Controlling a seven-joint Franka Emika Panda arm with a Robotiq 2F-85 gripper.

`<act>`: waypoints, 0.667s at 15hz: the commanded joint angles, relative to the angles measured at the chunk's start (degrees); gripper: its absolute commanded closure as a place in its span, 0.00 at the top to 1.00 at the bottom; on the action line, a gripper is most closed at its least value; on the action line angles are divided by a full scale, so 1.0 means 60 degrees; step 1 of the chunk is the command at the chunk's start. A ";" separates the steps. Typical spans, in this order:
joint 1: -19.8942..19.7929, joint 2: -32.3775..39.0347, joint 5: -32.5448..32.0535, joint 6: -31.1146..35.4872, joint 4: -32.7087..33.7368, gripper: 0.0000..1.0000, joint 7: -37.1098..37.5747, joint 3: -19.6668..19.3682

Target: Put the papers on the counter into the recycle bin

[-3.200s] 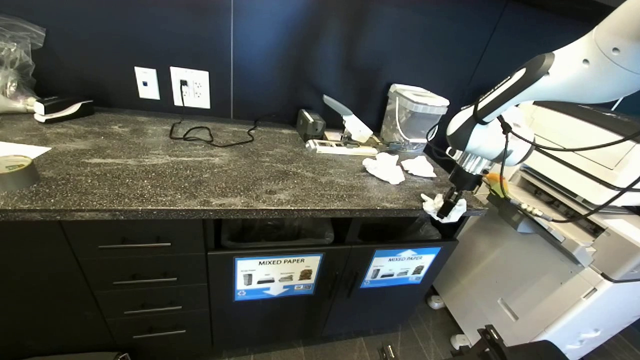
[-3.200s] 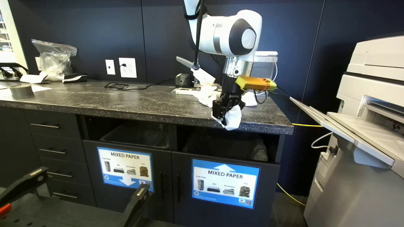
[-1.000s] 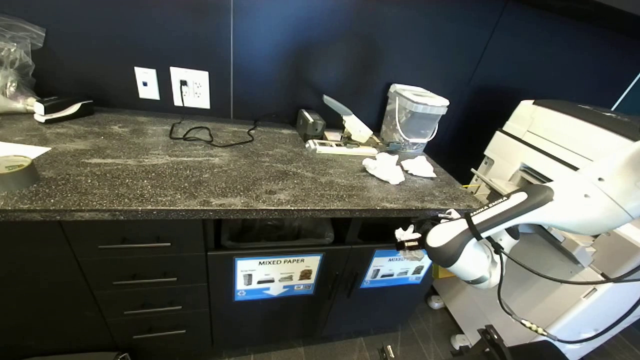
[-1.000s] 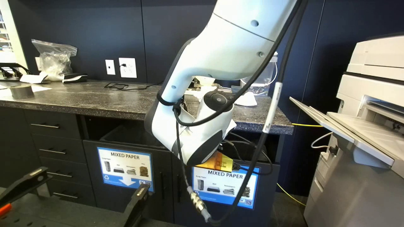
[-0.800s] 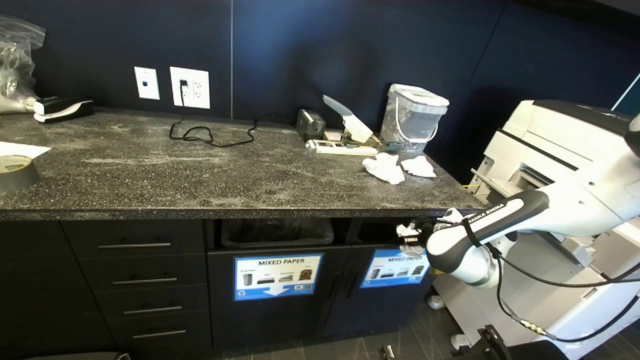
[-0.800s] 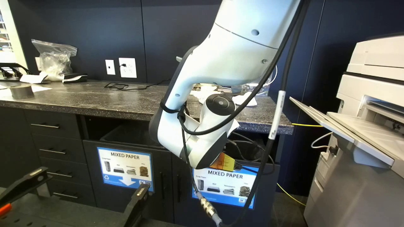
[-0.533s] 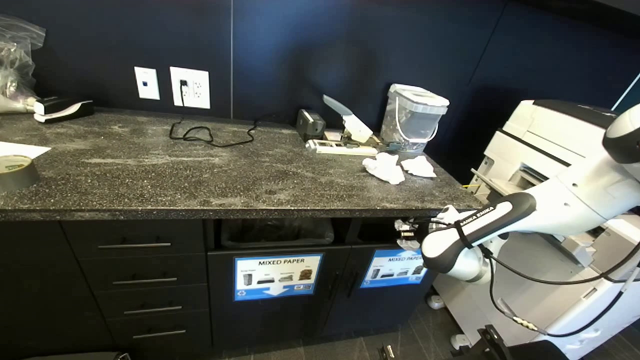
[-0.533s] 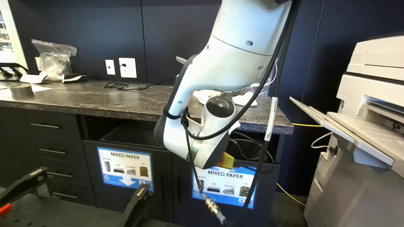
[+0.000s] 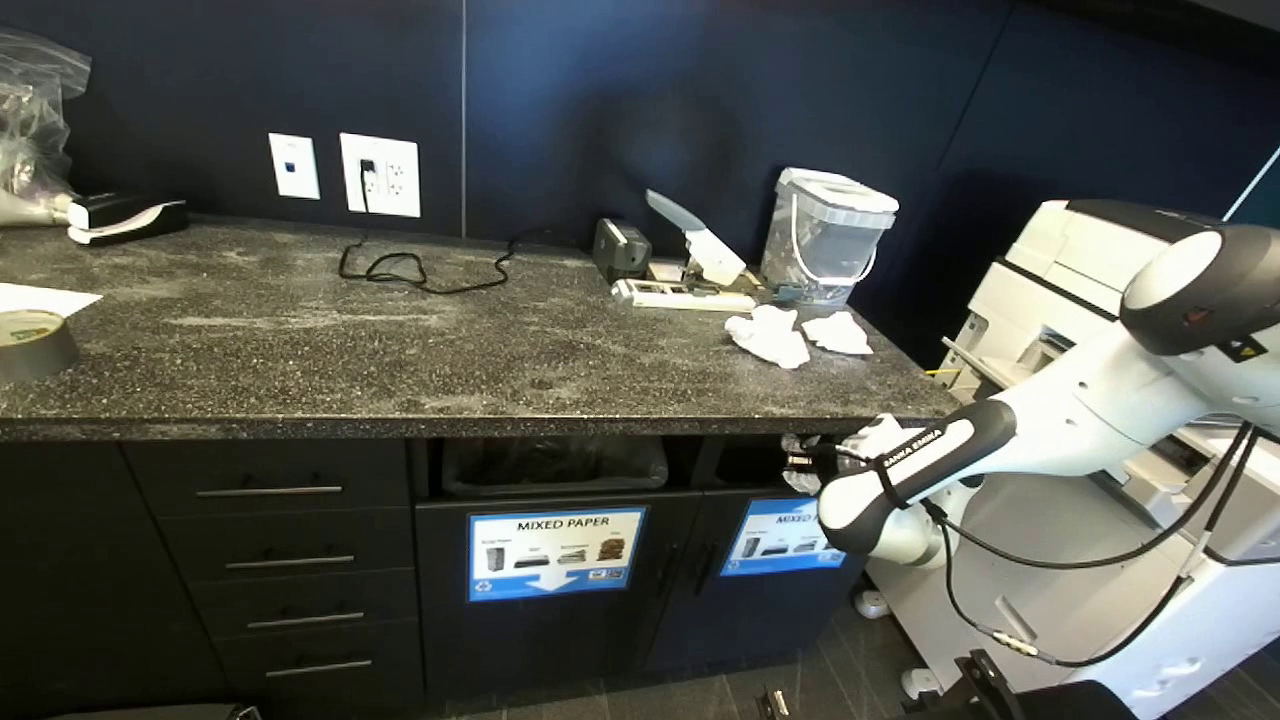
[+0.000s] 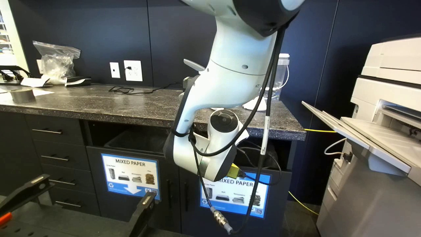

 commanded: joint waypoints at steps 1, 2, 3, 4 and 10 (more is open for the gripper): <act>0.0494 0.0728 -0.0069 0.0658 0.1031 0.11 0.0885 -0.0350; 0.0579 0.0850 -0.0101 0.0752 0.1199 0.12 0.1042 -0.0401; 0.0720 0.0953 -0.0049 0.0829 0.1357 0.12 0.1178 -0.0489; 0.0797 0.1012 -0.0067 0.0834 0.1515 0.12 0.1335 -0.0523; 0.1325 0.1359 -0.0015 0.0886 0.2304 0.12 0.1977 -0.0843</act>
